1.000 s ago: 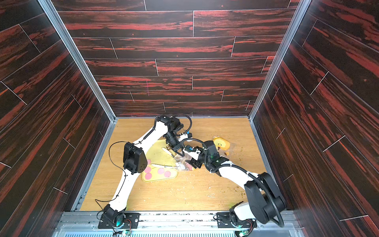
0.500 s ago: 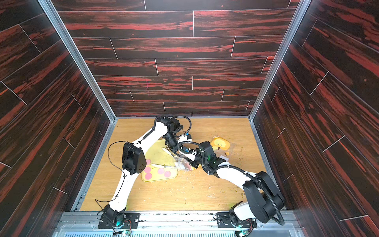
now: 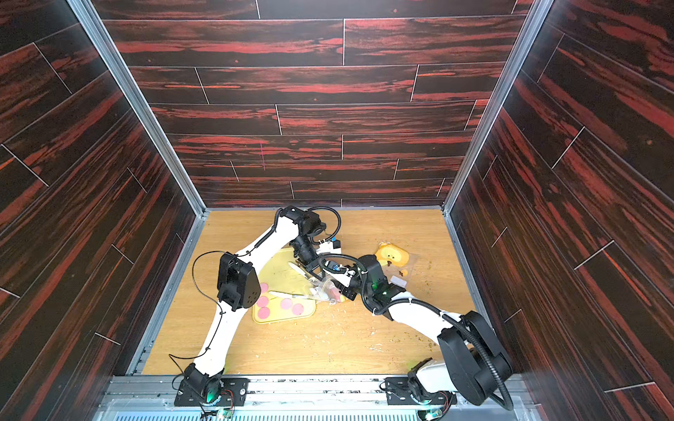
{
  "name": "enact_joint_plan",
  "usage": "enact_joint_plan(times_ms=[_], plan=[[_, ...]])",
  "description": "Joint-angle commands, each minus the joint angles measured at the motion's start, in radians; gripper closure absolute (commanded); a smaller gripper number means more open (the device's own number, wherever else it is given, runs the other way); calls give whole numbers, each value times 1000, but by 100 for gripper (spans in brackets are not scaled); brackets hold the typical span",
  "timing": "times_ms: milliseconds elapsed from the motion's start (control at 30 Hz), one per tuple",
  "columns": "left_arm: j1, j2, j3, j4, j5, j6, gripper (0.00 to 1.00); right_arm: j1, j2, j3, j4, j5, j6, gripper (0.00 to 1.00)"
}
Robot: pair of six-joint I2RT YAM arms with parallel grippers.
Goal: Put the cookies into a resealable bag to prevent moisture
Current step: Close the ziploc bag at the center of the board.
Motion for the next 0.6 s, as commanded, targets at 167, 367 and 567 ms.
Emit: enact_joint_plan(times_ms=[167,367,567], plan=[[1,-91,-16,-48,10,29,100,-1,-4,7,6,-41,51,64],[1,-110,-45,-41,-7,29,100,-6,-20,0,4,-42,67,71],[1,-112,-45,-45,-1,28,100,-7,-21,13,9,-93,85,85]])
